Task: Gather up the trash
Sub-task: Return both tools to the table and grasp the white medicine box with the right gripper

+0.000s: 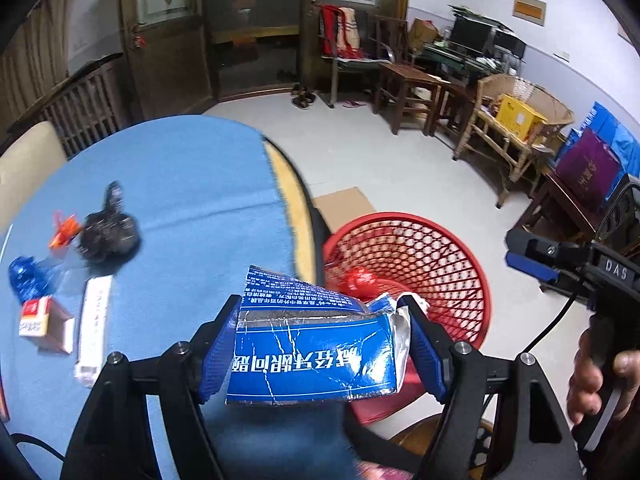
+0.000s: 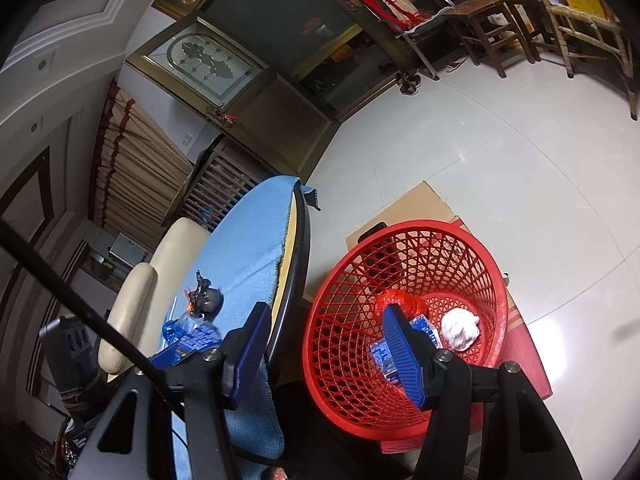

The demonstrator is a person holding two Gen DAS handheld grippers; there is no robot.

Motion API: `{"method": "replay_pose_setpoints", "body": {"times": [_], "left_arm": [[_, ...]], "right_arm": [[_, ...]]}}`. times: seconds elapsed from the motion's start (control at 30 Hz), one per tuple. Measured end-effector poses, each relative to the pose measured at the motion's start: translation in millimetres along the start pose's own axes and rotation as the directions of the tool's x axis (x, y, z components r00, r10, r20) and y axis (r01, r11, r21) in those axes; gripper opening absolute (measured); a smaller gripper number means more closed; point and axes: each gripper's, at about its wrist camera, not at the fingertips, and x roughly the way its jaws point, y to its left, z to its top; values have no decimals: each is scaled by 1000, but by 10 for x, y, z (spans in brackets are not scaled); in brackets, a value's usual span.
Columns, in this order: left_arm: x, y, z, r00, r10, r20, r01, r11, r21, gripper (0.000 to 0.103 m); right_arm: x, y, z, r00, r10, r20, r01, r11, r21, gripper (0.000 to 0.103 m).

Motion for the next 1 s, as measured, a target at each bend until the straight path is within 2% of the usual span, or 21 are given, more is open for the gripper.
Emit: {"method": "replay_pose_setpoints", "body": {"times": [0.17, 0.33, 0.5, 0.67, 0.87, 1.0], "left_arm": [[-179, 357, -185, 997, 72, 6, -71, 996, -60, 77], [-376, 765, -396, 987, 162, 16, -159, 979, -126, 77], [-590, 1250, -630, 968, 252, 11, -244, 944, -221, 77], [-798, 1785, -850, 949, 316, 1, -296, 889, -350, 77], [-906, 2210, -1072, 938, 346, -11, -312, 832, -459, 78], [-865, 2371, -1177, 939, 342, -23, -310, 820, -482, 78]], "right_arm": [[28, 97, -4, 1000, -1, -6, 1, 1000, -28, 62], [121, 224, -31, 1000, 5, -26, -6, 999, -52, 62], [276, 479, -93, 998, 17, -62, -24, 994, -102, 62], [482, 876, -155, 993, 39, -113, -60, 980, -192, 62], [807, 1509, -336, 979, 70, -192, -130, 939, -317, 62], [1097, 1853, -497, 964, 69, -257, -163, 916, -366, 62]]}}
